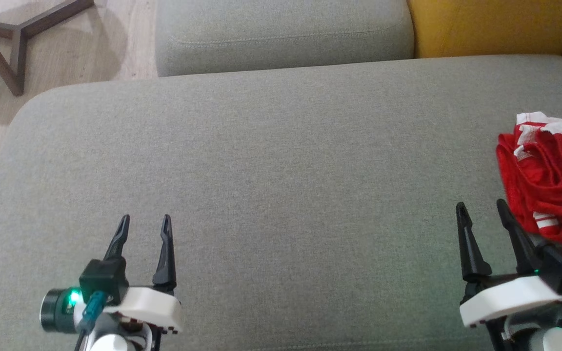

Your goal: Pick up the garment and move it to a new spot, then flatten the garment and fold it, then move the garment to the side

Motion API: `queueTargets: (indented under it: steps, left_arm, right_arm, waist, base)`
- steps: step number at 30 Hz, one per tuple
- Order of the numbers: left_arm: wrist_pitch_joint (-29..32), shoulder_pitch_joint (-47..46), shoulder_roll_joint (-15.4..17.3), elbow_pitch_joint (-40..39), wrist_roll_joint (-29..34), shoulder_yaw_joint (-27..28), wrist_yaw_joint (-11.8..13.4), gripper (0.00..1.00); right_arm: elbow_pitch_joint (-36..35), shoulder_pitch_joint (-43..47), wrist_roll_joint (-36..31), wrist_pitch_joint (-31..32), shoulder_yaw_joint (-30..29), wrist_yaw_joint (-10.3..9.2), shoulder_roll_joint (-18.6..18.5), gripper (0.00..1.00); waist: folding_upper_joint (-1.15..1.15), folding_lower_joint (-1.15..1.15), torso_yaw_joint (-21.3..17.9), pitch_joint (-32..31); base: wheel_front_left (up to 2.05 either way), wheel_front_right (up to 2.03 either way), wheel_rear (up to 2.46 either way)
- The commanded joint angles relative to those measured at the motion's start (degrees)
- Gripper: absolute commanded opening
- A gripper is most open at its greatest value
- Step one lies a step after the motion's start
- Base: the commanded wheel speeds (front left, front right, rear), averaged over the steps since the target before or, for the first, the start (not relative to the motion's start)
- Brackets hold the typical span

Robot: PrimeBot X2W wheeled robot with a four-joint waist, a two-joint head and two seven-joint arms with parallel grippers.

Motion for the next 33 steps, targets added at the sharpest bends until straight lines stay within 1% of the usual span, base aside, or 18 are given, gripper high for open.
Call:
queueTargets:
  steps: [1, 27, 28, 31, 33]
  left_arm:
    - [0.1, -1.4, 1.2, -2.2, -0.2, 2.2, 0.5, 1.00]
    - [1.9, -1.9, 2.4, -3.2, -0.1, 0.7, 0.8, 1.00]
    - [1.8, 0.1, 1.1, -1.1, 0.0, -1.1, 0.6, 0.00]
    - [1.8, 1.0, 0.4, 1.6, -0.2, -1.5, 0.5, 0.00]
    - [1.9, 1.1, 0.3, 1.4, -1.5, -1.2, 0.3, 0.00]
  right_arm:
    - [-2.4, -1.4, 0.4, 0.1, 1.4, 0.37, -0.2, 1.00]
    - [-1.6, -1.7, 1.0, 0.3, 1.3, 0.37, -0.2, 1.00]
    - [0.4, 0.0, 0.4, 0.3, 0.1, 0.00, 0.0, 0.00]
    - [3.6, 0.4, 0.5, 0.3, 0.3, -0.01, 0.0, 0.00]
    - [3.7, 0.3, 1.9, 0.2, 0.4, 0.00, 0.0, 0.00]
  waist:
    - [-0.01, 0.00, 0.1, -0.1]
    - [-0.01, 0.00, -0.1, 0.4]
    - [-0.01, 0.00, -0.1, 0.4]
    - [-0.01, 0.00, -0.1, 0.4]
    - [-0.01, 0.00, -0.1, 0.5]
  base:
    - [0.00, 0.00, 0.00]
    - [0.00, 0.00, 0.00]
    - [0.00, 0.00, 0.00]
    - [0.00, 0.00, 0.00]
    - [0.00, 0.00, 0.00]
